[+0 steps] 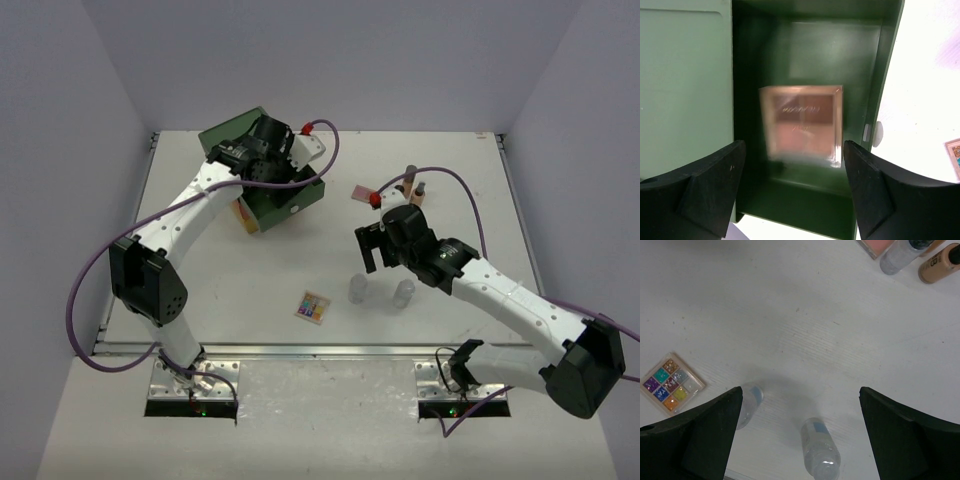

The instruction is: Organize the makeup

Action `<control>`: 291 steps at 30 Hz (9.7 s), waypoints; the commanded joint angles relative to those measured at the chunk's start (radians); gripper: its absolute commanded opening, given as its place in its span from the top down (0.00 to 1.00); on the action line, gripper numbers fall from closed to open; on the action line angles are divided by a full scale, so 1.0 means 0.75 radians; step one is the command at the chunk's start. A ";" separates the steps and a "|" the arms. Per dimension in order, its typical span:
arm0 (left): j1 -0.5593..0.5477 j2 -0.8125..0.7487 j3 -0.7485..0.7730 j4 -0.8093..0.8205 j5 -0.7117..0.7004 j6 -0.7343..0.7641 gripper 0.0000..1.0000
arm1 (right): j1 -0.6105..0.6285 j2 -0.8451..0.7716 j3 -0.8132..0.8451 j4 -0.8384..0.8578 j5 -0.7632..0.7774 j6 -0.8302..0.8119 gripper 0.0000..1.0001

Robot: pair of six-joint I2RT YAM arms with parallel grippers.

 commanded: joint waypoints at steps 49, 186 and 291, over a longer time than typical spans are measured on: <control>0.584 0.008 0.315 0.073 0.152 -0.187 0.07 | 0.430 1.018 0.479 -0.083 -0.497 -0.144 0.01; 0.645 -0.019 -0.067 0.240 0.199 -0.178 0.00 | -0.521 1.706 1.548 -0.226 -0.537 -0.745 0.01; 0.645 -0.072 -0.164 0.394 0.160 -0.231 0.00 | 0.149 0.549 0.388 0.679 -0.038 0.512 0.63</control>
